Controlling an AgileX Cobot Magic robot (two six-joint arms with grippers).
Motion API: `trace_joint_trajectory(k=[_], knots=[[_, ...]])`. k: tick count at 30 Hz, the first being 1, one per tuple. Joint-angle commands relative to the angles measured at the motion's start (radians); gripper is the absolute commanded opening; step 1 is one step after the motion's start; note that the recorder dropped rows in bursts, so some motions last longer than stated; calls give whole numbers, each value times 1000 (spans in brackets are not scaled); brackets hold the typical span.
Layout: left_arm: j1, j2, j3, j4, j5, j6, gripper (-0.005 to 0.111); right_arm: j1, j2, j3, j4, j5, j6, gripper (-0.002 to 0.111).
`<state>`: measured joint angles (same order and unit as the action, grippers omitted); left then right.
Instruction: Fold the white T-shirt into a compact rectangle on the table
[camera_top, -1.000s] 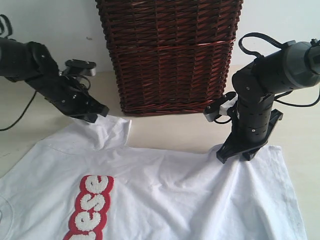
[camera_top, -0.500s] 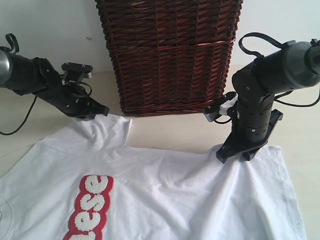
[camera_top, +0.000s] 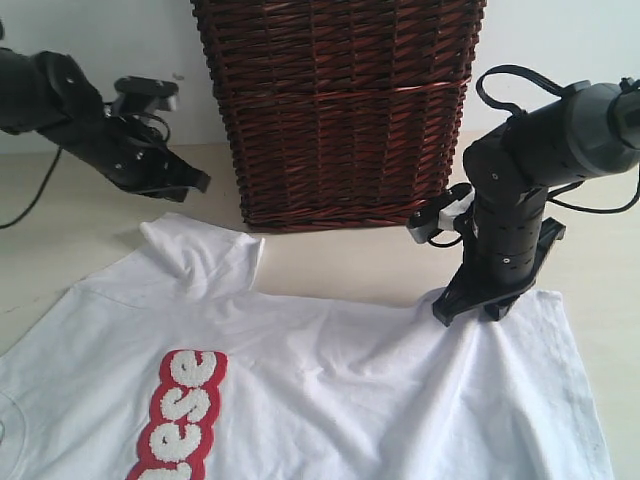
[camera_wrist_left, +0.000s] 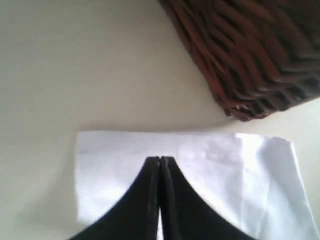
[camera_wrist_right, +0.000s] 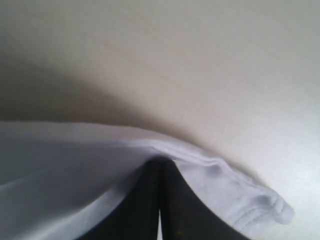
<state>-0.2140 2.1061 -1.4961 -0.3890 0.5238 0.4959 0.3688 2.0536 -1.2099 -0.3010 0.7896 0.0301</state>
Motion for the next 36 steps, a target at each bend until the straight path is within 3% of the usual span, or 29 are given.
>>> trace_joint_trajectory(k=[1,8,17,21,26,31,36], knots=[[37,-75,101,7,-9,-78,0,-5,-20,-19,13,-18,0,0],[15,-102,267,-18,-18,-90,0,1,-130,-24,156,-38,-56,0],[-24,-106,377,10,6,-86,0,4,-186,-19,377,28,-187,0],[-5,-106,379,58,-1,-136,0,4,-167,20,295,118,-168,0],[49,-106,379,272,65,-349,0,-32,-160,105,66,148,30,0],[78,-106,384,290,79,-385,0,-109,-120,155,84,63,51,0],[78,-106,396,290,92,-385,0,-116,-80,155,108,-30,51,0]])
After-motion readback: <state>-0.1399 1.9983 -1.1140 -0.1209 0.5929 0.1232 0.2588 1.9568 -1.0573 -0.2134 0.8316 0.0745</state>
